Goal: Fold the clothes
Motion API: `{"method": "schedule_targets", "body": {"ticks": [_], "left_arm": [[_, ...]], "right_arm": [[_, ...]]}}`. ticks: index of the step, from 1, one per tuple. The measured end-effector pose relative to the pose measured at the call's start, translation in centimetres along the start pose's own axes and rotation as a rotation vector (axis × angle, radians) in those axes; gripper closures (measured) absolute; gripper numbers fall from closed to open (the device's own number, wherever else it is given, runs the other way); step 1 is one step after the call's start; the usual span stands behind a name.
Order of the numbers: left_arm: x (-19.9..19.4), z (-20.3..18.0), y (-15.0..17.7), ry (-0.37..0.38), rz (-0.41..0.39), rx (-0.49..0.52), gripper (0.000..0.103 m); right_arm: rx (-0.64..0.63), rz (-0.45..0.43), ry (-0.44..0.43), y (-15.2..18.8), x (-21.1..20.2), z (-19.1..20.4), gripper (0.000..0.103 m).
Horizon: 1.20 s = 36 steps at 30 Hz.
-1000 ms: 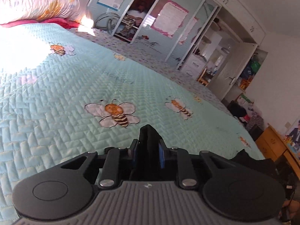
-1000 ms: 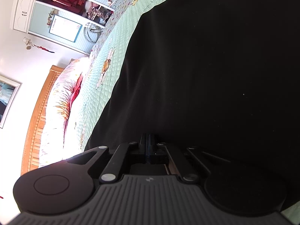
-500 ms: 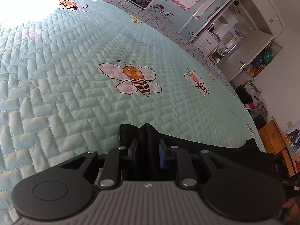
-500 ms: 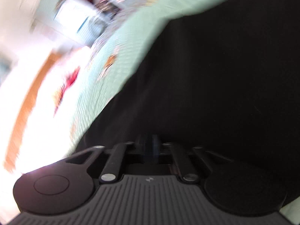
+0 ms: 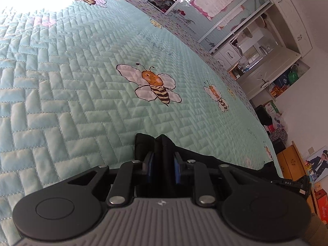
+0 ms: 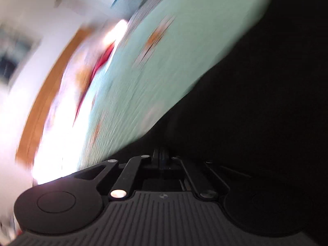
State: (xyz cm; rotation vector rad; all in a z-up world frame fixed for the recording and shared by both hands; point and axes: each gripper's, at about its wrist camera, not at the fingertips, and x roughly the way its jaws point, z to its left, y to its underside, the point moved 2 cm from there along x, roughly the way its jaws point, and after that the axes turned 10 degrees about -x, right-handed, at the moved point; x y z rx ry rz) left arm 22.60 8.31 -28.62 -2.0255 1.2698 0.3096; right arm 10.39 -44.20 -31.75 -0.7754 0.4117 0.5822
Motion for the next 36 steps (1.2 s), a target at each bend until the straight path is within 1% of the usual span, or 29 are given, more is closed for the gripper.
{"method": "schedule_targets", "body": {"ticks": [3, 4, 5, 7, 8, 9, 10, 11, 12, 13, 14, 15, 16, 17, 18, 19, 20, 21, 22, 23, 24, 25, 28, 30, 31, 32, 34, 35, 36], "left_arm": [[0.1, 0.3, 0.0, 0.018, -0.001, -0.015, 0.081], [0.0, 0.4, 0.0, 0.022, -0.002, -0.018, 0.081], [0.0, 0.4, 0.1, 0.023, -0.006, -0.02, 0.081], [-0.1, 0.4, 0.2, 0.024, -0.013, -0.023, 0.081], [-0.2, 0.4, 0.2, 0.023, -0.014, -0.025, 0.081], [-0.2, 0.4, 0.2, 0.023, -0.015, -0.027, 0.081], [-0.2, 0.4, 0.2, 0.021, -0.015, -0.027, 0.081], [-0.3, 0.4, 0.2, 0.019, -0.015, -0.027, 0.081], [-0.3, 0.3, 0.2, 0.015, -0.015, -0.023, 0.081], [-0.3, 0.2, 0.1, 0.011, -0.014, -0.018, 0.081], [-0.3, 0.0, 0.1, 0.004, -0.015, -0.015, 0.081], [-0.3, -0.1, 0.1, -0.003, -0.016, -0.011, 0.081], [-0.5, -0.5, 0.2, -0.02, -0.024, 0.002, 0.081], [-0.6, -0.9, 0.2, -0.038, -0.031, 0.015, 0.08], [-0.8, -1.3, 0.3, -0.056, -0.039, 0.028, 0.08], [-1.3, -1.8, 0.4, -0.085, -0.066, 0.036, 0.079], [-1.7, -2.3, 0.5, -0.113, -0.092, 0.044, 0.077], [-2.5, -2.8, 0.8, -0.157, -0.146, 0.046, 0.07], [-3.3, -3.4, 1.0, -0.2, -0.199, 0.048, 0.065], [-4.1, -3.8, 1.3, -0.269, -0.256, 0.05, 0.059], [-5.0, -4.3, 1.6, -0.337, -0.312, 0.052, 0.059], [-5.6, -4.6, 1.8, -0.389, -0.351, 0.051, 0.059], [-6.9, -6.5, 2.5, -0.476, -0.442, 0.061, 0.06], [-5.7, -9.0, 3.3, -0.376, -0.385, 0.137, 0.057], [-4.3, -10.2, 3.9, -0.319, -0.323, 0.172, 0.056], [-2.4, -10.9, 4.5, -0.272, -0.251, 0.186, 0.054], [1.3, -12.4, 5.7, -0.179, -0.107, 0.214, 0.054], [2.9, -12.1, 6.2, -0.204, -0.072, 0.222, 0.054], [4.6, -11.9, 6.8, -0.23, -0.036, 0.231, 0.054]], "right_arm": [[-0.096, -0.111, 0.231, -1.8, -5.5, -2.6, 0.103], [-0.086, -0.142, 0.254, -2.5, -6.6, -3.0, 0.103], [-0.089, -0.164, 0.237, -2.5, -7.2, -2.6, 0.095], [-0.146, -0.173, 0.124, -1.7, -7.7, 0.3, 0.094], [-0.17, -0.115, 0.024, -1.0, -6.1, 2.3, 0.088], [-0.193, -0.057, -0.075, -0.4, -4.5, 4.3, 0.085], [-0.217, 0.005, -0.169, 0.5, -3.0, 6.3, 0.078], [-0.245, 0.08, -0.242, 1.9, -1.3, 8.2, 0.075], [-0.279, 0.15, -0.28, 3.3, 0.8, 9.9, 0.075], [-0.311, 0.2, -0.259, 3.9, 2.6, 10.4, 0.075], [-0.336, 0.237, -0.226, 4.4, 4.2, 10.7, 0.079], [-0.328, 0.224, -0.161, 4.1, 4.8, 9.6, 0.095], [-0.283, 0.179, -0.126, 3.3, 4.7, 8.2, 0.103], [-0.222, 0.118, -0.092, 2.4, 4.2, 6.9, 0.103], [-0.207, 0.063, -0.03, 1.8, 3.2, 6.4, 0.103], [-0.244, 0.02, 0.049, 1.1, 2.1, 6.4, 0.103], [-0.283, -0.009, 0.09, 0.6, 1.1, 6.4, 0.098], [-0.288, -0.034, 0.068, 0.4, -0.3, 6.3, 0.089], [-0.291, -0.055, 0.045, 0.1, -1.5, 6.2, 0.075], [-0.292, -0.059, 0.019, -0.2, -2.2, 5.8, 0.066], [-0.293, -0.062, -0.008, -0.6, -3.0, 5.5, 0.066], [-0.29, -0.066, -0.029, -0.9, -3.7, 5.1, 0.066], [-0.213, -0.099, -0.029, -0.8, -6.6, 2.4, 0.066], [-0.158, -0.124, -0.023, -0.7, -8.9, 0.0, 0.065], [-0.138, -0.133, -0.021, -0.8, -9.8, -1.1, 0.064], [-0.142, -0.131, -0.022, -1.3, -9.9, -1.6, 0.064], [-0.143, -0.124, -0.044, -2.3, -9.7, -3.0, 0.063], [-0.136, -0.123, -0.054, -2.9, -9.4, -3.8, 0.063], [-0.115, -0.119, -0.038, -3.5, -9.1, -5.4, 0.063]]}}
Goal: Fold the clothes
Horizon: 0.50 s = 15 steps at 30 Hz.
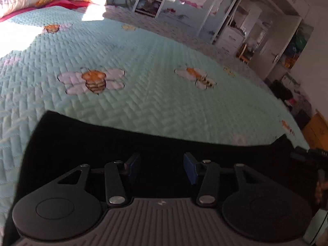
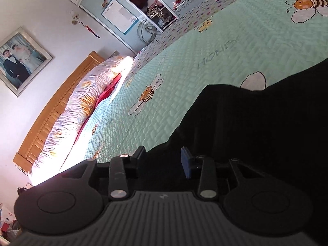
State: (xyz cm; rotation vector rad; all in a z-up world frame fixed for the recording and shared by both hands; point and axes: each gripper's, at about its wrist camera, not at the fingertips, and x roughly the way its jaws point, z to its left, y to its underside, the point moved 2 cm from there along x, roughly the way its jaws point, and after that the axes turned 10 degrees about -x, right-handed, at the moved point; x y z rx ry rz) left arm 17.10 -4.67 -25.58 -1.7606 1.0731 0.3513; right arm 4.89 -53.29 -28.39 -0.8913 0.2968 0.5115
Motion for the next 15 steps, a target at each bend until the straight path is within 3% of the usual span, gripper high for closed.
{"method": "schedule_targets", "body": {"ticks": [1, 4, 6, 9, 13, 15], "left_arm": [[0.6, 0.6, 0.5, 0.002, -0.03, -0.001, 0.054], [1.2, 1.9, 1.1, 0.021, -0.083, -0.01, 0.056], [0.9, 2.1, 0.9, 0.022, -0.082, -0.016, 0.056], [0.7, 2.4, 0.8, 0.025, -0.083, -0.049, 0.058], [-0.3, 2.2, 1.2, 0.061, -0.082, -0.157, 0.058], [-0.4, 2.6, 1.3, 0.085, -0.087, -0.183, 0.059]], "right_arm": [[0.021, 0.004, 0.017, -0.4, 0.3, -1.6, 0.063], [0.145, -0.037, 0.018, -1.6, 1.5, -6.5, 0.103], [0.207, -0.067, -0.012, -2.2, 1.9, -8.2, 0.103], [0.203, -0.089, -0.023, -2.3, 1.6, -7.3, 0.103], [0.164, -0.098, -0.094, -2.1, 1.0, -5.0, 0.065], [0.154, -0.071, -0.098, -2.4, 1.9, -4.9, 0.065]]}}
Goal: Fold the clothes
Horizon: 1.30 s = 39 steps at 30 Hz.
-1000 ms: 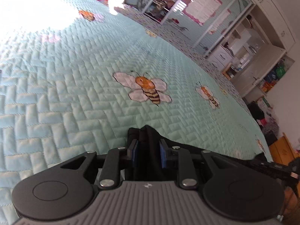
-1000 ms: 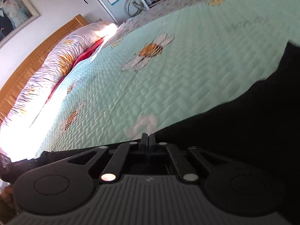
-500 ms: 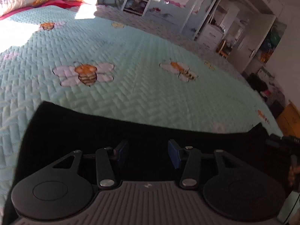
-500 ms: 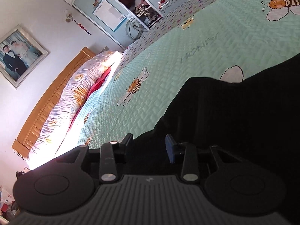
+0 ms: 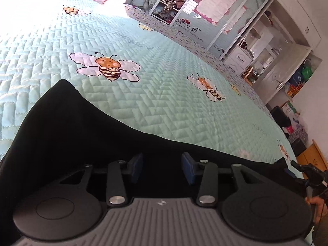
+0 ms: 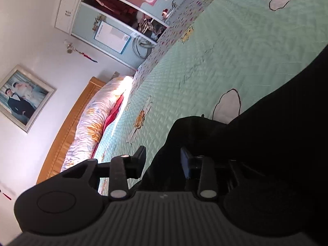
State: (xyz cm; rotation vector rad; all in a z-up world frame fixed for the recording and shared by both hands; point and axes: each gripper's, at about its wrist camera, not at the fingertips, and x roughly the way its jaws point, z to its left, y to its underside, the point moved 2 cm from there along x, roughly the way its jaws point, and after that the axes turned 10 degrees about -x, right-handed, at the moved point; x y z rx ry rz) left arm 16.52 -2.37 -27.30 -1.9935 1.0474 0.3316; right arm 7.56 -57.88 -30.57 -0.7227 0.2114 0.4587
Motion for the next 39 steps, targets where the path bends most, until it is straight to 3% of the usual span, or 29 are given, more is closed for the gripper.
{"method": "schedule_targets", "body": {"ticks": [2, 3, 4, 6, 8, 10, 13, 15, 17, 19, 21, 22, 25, 27, 28, 29, 31, 32, 33, 36, 39], "left_arm": [[-0.1, 0.3, 0.1, 0.009, -0.006, -0.003, 0.063], [-0.1, 0.5, 0.2, 0.011, -0.01, -0.006, 0.069], [-0.2, 0.9, 0.2, 0.012, -0.014, -0.026, 0.073], [-0.3, 2.1, 0.0, 0.02, -0.02, -0.089, 0.092], [-0.3, 3.4, -0.1, 0.038, -0.017, -0.183, 0.1], [-0.3, 3.9, -0.2, 0.06, -0.007, -0.223, 0.1], [-0.6, 3.4, -0.1, 0.048, -0.011, -0.203, 0.1], [-0.7, 3.4, 0.0, 0.049, -0.01, -0.205, 0.1], [-0.8, 3.2, 0.0, 0.044, -0.013, -0.195, 0.1], [-0.9, 3.1, 0.1, 0.04, -0.015, -0.187, 0.1], [-0.8, 2.9, 0.1, 0.035, -0.017, -0.179, 0.1], [-0.8, 2.8, 0.0, 0.033, -0.02, -0.17, 0.1], [-0.8, 2.5, 0.0, 0.021, -0.028, -0.149, 0.1], [-0.9, 2.5, -0.2, 0.014, -0.023, -0.155, 0.1], [-1.1, 2.2, -0.3, 0.001, -0.018, -0.168, 0.1], [-1.3, 2.0, -0.5, -0.012, -0.013, -0.18, 0.1], [-2.5, 0.3, -0.3, -0.044, -0.027, -0.123, 0.082], [-3.2, -0.9, 0.2, -0.035, -0.028, -0.072, 0.061], [-3.9, -2.2, 0.7, -0.026, -0.028, -0.02, 0.055], [-5.4, -3.7, 3.1, 0.057, 0.011, 0.001, 0.054], [-5.5, -1.9, 5.1, 0.03, 0.039, -0.079, 0.054]], "right_arm": [[0.013, -0.014, 0.002, -0.8, 0.9, -0.8, 0.068], [0.023, -0.016, 0.035, -1.3, 1.4, -1.4, 0.076], [0.033, -0.019, 0.072, -1.6, 1.7, -2.2, 0.103], [0.067, -0.048, 0.094, -1.9, 2.1, -3.3, 0.103], [0.06, -0.058, 0.113, -2.1, 2.3, -3.1, 0.103], [0.053, -0.068, 0.132, -2.3, 2.5, -2.8, 0.103], [0.073, -0.104, 0.162, -2.5, 2.1, -2.3, 0.103], [0.061, -0.139, 0.152, -2.4, 1.4, -1.1, 0.088], [0.025, -0.138, 0.101, -2.2, 1.4, 0.4, 0.065], [-0.008, -0.063, 0.059, -1.7, 2.5, 1.0, 0.063], [-0.017, -0.002, 0.117, -1.2, 3.9, -0.2, 0.07], [0.027, -0.019, 0.133, -1.1, 3.9, -1.6, 0.103], [0.143, -0.169, 0.146, -1.2, 1.6, -3.3, 0.103], [0.111, -0.198, 0.146, -1.1, 0.1, -1.4, 0.081], [0.095, -0.204, 0.124, -0.8, -0.8, -0.2, 0.063], [0.078, -0.203, 0.098, -0.3, -1.6, 1.0, 0.057], [0.043, -0.182, 0.04, 1.2, -3.5, 3.3, 0.057], [0.039, -0.165, 0.017, 2.4, -4.3, 4.2, 0.056], [0.049, -0.144, -0.005, 3.7, -5.1, 4.8, 0.056], [0.102, -0.08, -0.063, 7.7, -6.8, 5.6, 0.055], [0.189, -0.019, -0.05, 12.2, -7.5, 4.4, 0.051]]}}
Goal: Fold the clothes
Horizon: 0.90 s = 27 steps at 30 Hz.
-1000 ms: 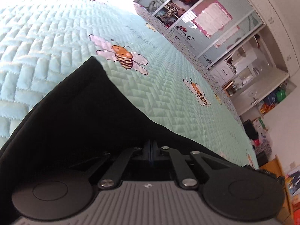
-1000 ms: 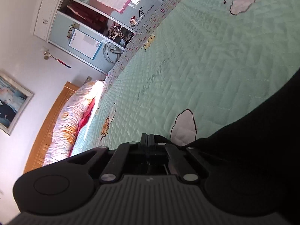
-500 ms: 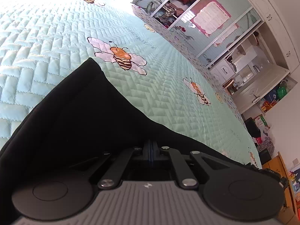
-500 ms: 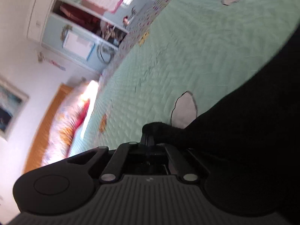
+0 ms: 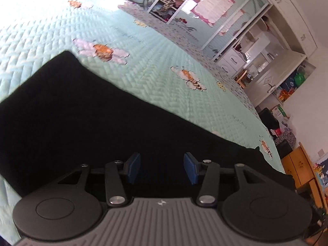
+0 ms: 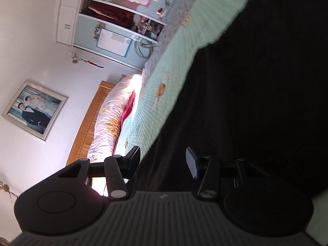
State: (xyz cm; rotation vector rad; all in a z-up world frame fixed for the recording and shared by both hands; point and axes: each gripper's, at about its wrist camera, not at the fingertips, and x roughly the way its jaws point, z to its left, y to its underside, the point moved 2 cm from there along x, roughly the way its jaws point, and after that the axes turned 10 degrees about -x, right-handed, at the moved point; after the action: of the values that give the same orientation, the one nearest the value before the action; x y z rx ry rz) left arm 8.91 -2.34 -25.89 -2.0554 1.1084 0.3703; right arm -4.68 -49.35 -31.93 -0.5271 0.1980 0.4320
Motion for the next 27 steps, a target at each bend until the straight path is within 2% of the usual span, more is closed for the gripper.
{"method": "schedule_targets", "body": {"ticks": [1, 2, 3, 4, 6, 7, 8, 9, 12, 13, 14, 15, 16, 17, 19, 21, 24, 26, 27], "left_arm": [[0.3, 1.0, 0.4, 0.005, 0.002, -0.011, 0.057], [0.5, 1.4, 0.4, 0.02, -0.007, 0.005, 0.062], [0.5, 1.5, 0.2, 0.012, -0.004, 0.015, 0.069], [0.5, 1.4, 0.0, 0.004, 0.006, 0.009, 0.069], [0.0, 0.9, -0.6, -0.037, 0.019, -0.01, 0.067], [-0.4, 0.3, -0.7, -0.062, 0.02, 0.0, 0.064], [-0.9, -0.1, -0.8, -0.074, 0.014, 0.016, 0.055], [-1.4, -0.3, -1.0, -0.073, 0.0, 0.028, 0.051], [-2.1, 1.3, -1.2, -0.098, -0.021, -0.006, 0.051], [-2.2, 2.0, -1.3, -0.11, -0.023, -0.023, 0.055], [-2.3, 2.8, -1.4, -0.122, -0.026, -0.041, 0.057], [-2.3, 2.8, -1.4, -0.121, -0.022, -0.031, 0.057], [-2.3, 2.7, -1.4, -0.119, -0.019, -0.021, 0.057], [-2.2, 2.5, -1.3, -0.131, -0.017, -0.004, 0.057], [-2.0, 1.8, -1.0, -0.155, -0.016, 0.028, 0.057], [-1.7, 1.7, -1.0, -0.168, -0.009, 0.048, 0.057], [-1.8, 1.9, -1.3, -0.162, 0.0, 0.032, 0.057], [-1.8, 2.0, -1.3, -0.159, 0.004, 0.028, 0.057], [-1.8, 2.1, -1.3, -0.157, 0.005, 0.027, 0.057]], "right_arm": [[0.01, -0.009, 0.01, 0.9, -0.4, -0.8, 0.062], [0.023, -0.017, 0.026, 1.6, -0.7, -1.4, 0.083], [0.043, -0.021, 0.058, 1.6, -0.9, -1.7, 0.091], [0.063, -0.026, 0.082, 1.6, -1.2, -1.9, 0.093], [0.031, -0.022, 0.087, 1.4, -1.2, -0.4, 0.08], [-0.009, -0.012, 0.091, 1.3, -1.1, 0.9, 0.062], [-0.058, 0.003, 0.086, 1.4, -0.8, 2.3, 0.046], [-0.09, 0.018, 0.068, 1.5, -0.4, 3.4, 0.043], [-0.091, 0.059, 0.023, 2.4, 1.5, 4.7, 0.043], [-0.057, 0.072, 0.045, 2.9, 2.2, 4.1, 0.043], [-0.031, 0.088, 0.076, 3.4, 2.9, 3.5, 0.048], [-0.036, 0.107, 0.137, 3.9, 3.3, 3.1, 0.059], [-0.067, 0.115, 0.199, 4.2, 3.4, 3.1, 0.087], [-0.09, 0.121, 0.249, 4.5, 3.5, 3.2, 0.095], [-0.1, 0.126, 0.275, 4.4, 3.5, 4.4, 0.09], [-0.203, 0.143, 0.272, 4.3, 4.4, 7.3, 0.09], [-0.318, 0.173, 0.167, 5.0, 7.0, 11.9, 0.085], [-0.311, 0.22, 0.107, 5.8, 9.3, 13.0, 0.072], [-0.288, 0.252, 0.108, 6.6, 10.4, 12.6, 0.071]]}}
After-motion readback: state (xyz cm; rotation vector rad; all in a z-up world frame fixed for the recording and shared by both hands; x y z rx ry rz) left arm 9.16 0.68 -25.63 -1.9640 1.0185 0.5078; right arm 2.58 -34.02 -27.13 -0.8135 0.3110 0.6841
